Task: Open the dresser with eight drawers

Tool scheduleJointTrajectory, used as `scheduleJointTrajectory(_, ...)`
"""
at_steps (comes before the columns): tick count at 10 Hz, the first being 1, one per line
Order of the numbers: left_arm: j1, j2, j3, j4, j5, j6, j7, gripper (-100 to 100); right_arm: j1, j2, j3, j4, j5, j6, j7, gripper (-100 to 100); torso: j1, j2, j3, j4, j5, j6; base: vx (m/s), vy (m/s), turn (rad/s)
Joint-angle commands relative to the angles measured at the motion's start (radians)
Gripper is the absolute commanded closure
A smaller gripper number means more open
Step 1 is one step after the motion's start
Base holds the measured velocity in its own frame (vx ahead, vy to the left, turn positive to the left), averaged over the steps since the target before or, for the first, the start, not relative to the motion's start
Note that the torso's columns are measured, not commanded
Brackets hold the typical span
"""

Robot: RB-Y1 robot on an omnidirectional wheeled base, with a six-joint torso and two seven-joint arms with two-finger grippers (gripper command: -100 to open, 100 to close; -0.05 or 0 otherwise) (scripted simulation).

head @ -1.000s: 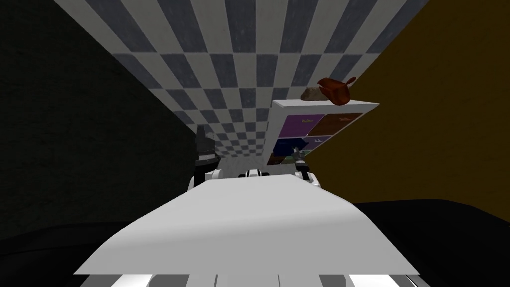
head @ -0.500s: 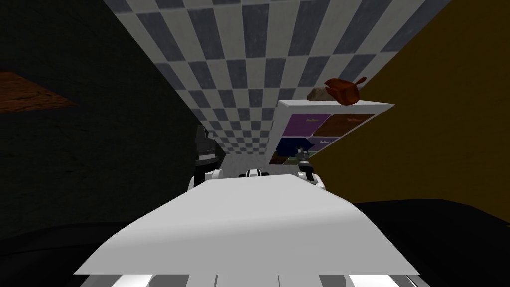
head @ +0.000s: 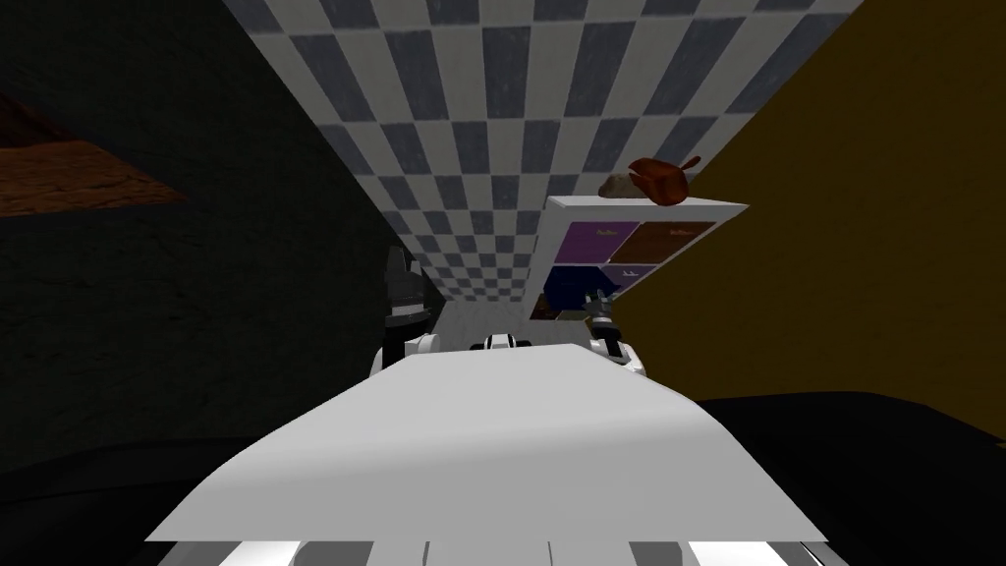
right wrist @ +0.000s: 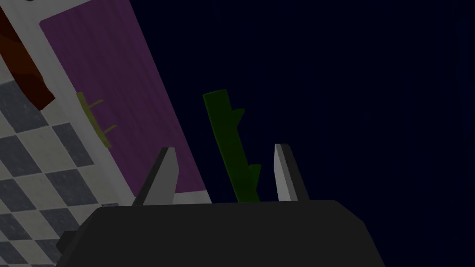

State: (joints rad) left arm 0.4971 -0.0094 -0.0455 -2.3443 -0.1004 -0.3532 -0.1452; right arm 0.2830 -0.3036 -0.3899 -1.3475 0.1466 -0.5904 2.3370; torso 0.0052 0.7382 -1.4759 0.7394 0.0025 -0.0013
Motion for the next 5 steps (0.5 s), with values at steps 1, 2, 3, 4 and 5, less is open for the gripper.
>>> scheduleJointTrajectory(1,0.000,0.000,0.000,0.000,0.000,0.000,0.000,0,-0.014,-0.041,-0.008,-0.014,-0.002,0.045,-0.039,-100,-0.002,-0.005,-0.003,-0.002,-0.001,0.000,-0.007,0.043,0.007)
scheduleJointTrajectory(2,0.000,0.000,0.000,0.000,0.000,0.000,0.000,0,-0.017,-0.055,-0.010,-0.020,-0.002,0.059,-0.052,-100,-0.005,-0.006,-0.004,-0.002,-0.002,0.000,-0.006,0.040,0.012)
scheduleJointTrajectory(3,0.000,0.000,0.000,0.000,0.000,0.000,0.000,0,-0.021,-0.069,-0.013,-0.026,-0.003,0.074,-0.065,-100,-0.005,-0.004,-0.003,-0.002,-0.002,0.001,-0.012,0.039,0.013)
scheduleJointTrajectory(4,0.000,0.000,0.000,0.000,0.000,0.000,0.000,0,-0.028,-0.097,-0.018,-0.038,-0.004,0.103,-0.090,-100,-0.005,-0.001,-0.001,-0.001,-0.002,0.001,-0.027,0.055,0.022)
scheduleJointTrajectory(5,0.000,0.000,0.000,0.000,0.000,0.000,0.000,0,-0.031,-0.111,-0.020,-0.044,-0.005,0.118,-0.103,-100,-0.004,0.002,0.001,0.001,0.000,0.002,-0.036,0.052,0.007)
